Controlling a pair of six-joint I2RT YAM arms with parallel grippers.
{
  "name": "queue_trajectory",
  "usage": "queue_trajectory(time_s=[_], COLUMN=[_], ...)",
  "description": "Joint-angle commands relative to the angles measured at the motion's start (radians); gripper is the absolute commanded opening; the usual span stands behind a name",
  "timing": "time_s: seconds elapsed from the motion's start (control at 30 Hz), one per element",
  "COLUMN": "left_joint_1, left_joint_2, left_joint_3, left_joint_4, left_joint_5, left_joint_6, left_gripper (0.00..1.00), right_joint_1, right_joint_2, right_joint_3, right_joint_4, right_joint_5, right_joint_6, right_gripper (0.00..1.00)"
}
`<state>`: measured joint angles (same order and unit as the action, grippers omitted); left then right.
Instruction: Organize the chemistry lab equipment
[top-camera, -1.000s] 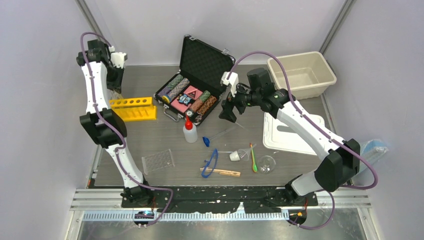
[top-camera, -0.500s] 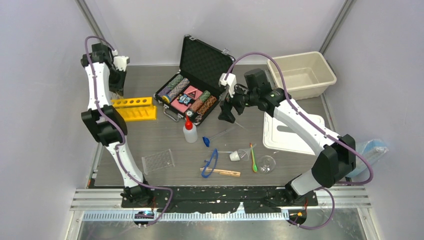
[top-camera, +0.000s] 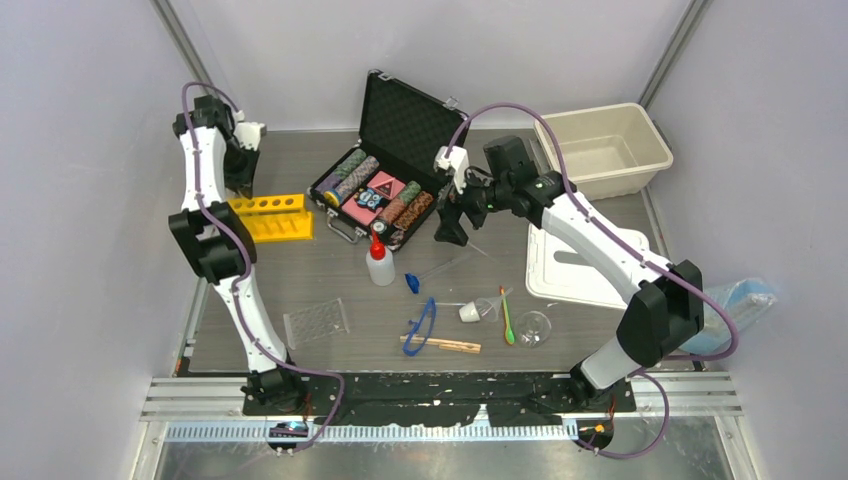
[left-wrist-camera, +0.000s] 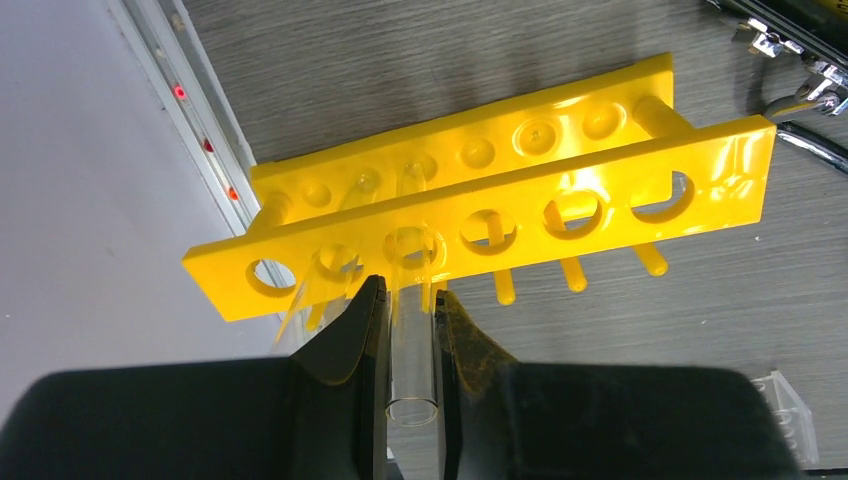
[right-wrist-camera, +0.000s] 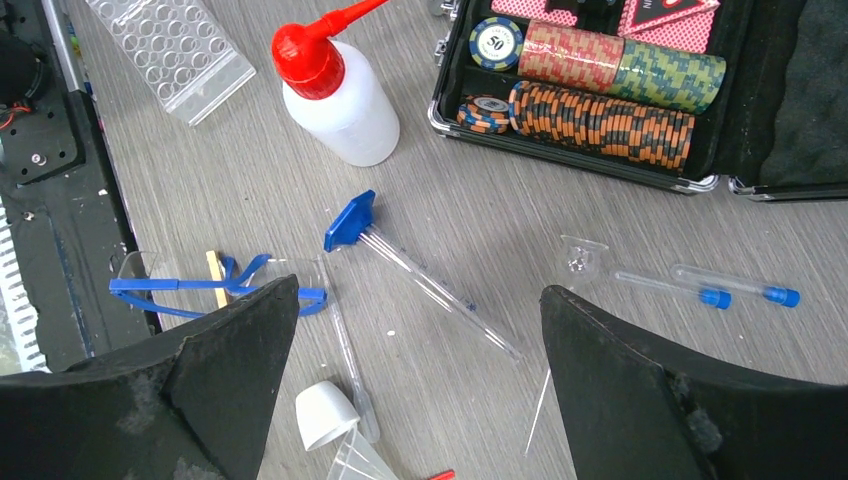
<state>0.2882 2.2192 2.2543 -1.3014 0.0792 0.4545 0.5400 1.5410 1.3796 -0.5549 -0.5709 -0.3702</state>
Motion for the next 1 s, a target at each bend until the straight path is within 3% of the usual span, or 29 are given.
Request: queue_trajectory(time_s=[0.0,0.27,0.4,0.5,0.97], left_joint_1=[0.002,0.002,0.002,0.001,-0.015], left_joint_2=[0.028,0.052,0.045,0.02,-0.09], left_joint_3=[0.062,0.074,0.072,0.075,0.14], left_joint_4=[0.0,-0.012,-0.014,-0.004,-0.004], left_joint_5=[0.01,0.021,0.029,0.034,0.092], left_joint_6=[0.031,0.045,0.047,0.048,0.036], left_gripper=[0.07,0.12,0.48,0.64,0.64], right_joint_1=[-0.004,-0.003,-0.003,-0.003,-0.002], right_joint_2=[0.01,0.037,0.045,0.048,0.046], right_joint_3=[0.059,0.089,0.1,0.104,0.104], right_joint_4=[-0.003,-0.022,-0.025,-0.025,-0.025], right_joint_5=[-0.034,-0.049,-0.05,-0.051,-0.086], right_joint_6=[0.011,0.01,0.012,0.015,0.028], right_gripper=[0.95,0.95,0.95,0.95,0.95])
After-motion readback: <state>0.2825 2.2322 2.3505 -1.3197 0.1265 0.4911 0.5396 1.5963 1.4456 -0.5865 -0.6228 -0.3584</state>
